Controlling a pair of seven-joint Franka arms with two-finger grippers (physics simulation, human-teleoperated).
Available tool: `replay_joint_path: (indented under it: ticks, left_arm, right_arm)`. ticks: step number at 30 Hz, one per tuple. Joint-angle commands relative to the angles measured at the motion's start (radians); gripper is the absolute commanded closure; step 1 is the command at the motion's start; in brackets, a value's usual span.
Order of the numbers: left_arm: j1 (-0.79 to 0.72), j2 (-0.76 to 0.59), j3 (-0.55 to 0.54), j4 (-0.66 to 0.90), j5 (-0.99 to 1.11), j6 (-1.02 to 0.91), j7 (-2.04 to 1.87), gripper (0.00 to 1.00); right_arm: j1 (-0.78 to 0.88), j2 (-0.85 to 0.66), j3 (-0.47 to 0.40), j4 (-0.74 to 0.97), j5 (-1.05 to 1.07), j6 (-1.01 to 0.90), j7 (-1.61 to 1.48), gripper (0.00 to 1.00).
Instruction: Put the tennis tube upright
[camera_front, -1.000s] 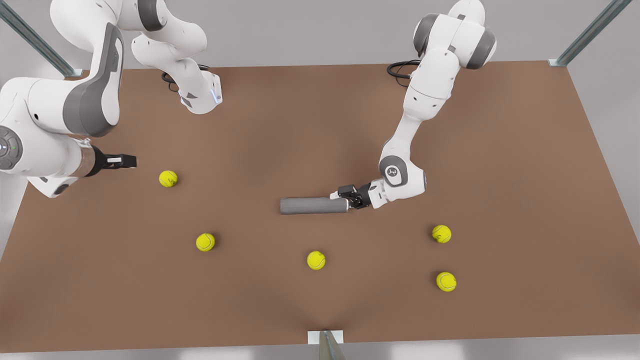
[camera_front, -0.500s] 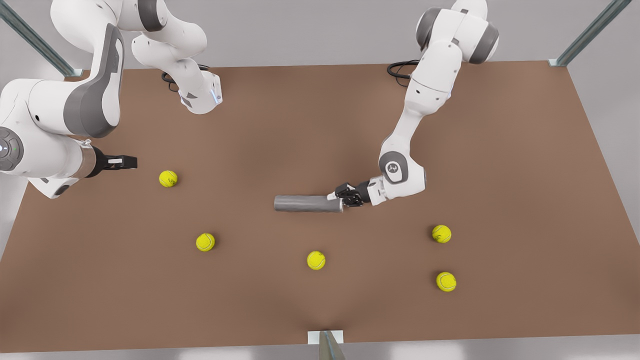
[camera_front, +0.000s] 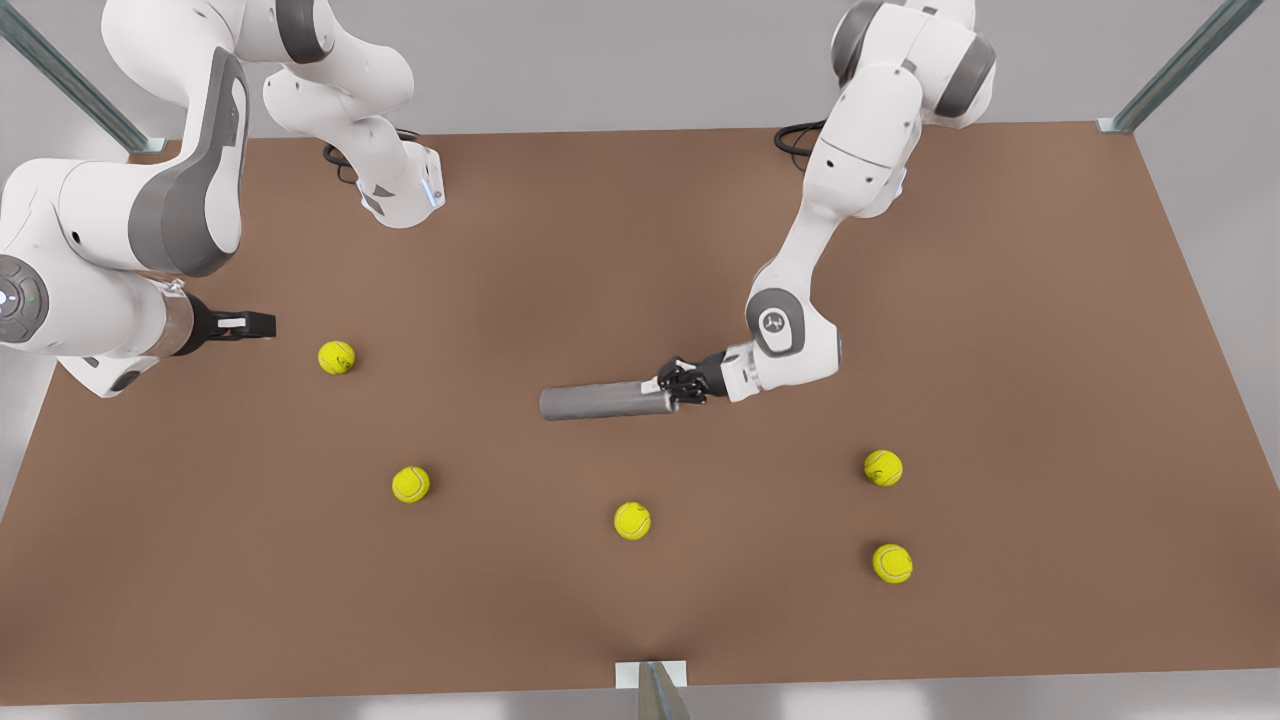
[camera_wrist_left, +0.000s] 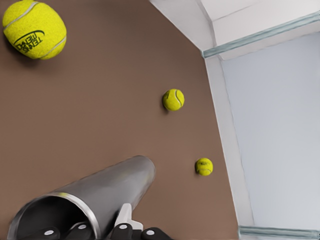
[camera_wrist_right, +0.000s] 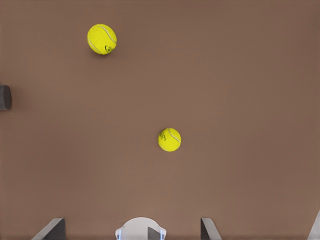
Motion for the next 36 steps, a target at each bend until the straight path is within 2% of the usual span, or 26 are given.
replay_joint_path:
  ticks: [1,4,10,12,18,25,36]
  left_arm:
    - [-0.008,-0.004,0.0,0.001,0.001,0.003,-0.1,0.72]
    - [-0.021,-0.004,0.0,0.007,0.001,0.019,-0.112,0.79]
    - [-0.022,-0.047,0.011,-0.001,0.041,0.025,-0.155,0.79]
    - [-0.021,-0.097,0.034,-0.045,0.087,0.022,-0.166,0.79]
    - [-0.021,-0.191,0.159,-0.145,0.247,-0.063,-0.177,0.79]
    - [-0.022,-0.235,0.4,-0.143,0.529,-0.334,-0.247,0.79]
    - [-0.024,-0.327,0.5,-0.088,0.918,-0.398,-0.378,0.79]
  right_arm:
    - [0.0,-0.001,-0.002,0.001,0.001,-0.001,0.003,0.0]
    - [0.0,-0.001,-0.002,0.001,0.001,-0.001,0.003,0.0]
    - [-0.001,-0.003,-0.002,0.002,0.004,0.001,0.003,0.0]
    - [-0.001,-0.001,-0.002,0.004,0.004,0.001,0.001,0.0]
    - [-0.003,-0.001,-0.002,0.002,0.004,0.007,0.001,0.0]
    - [-0.005,-0.003,-0.004,0.002,0.004,0.007,0.0,0.0]
    - [-0.006,-0.001,-0.004,0.001,0.004,0.009,-0.008,0.0]
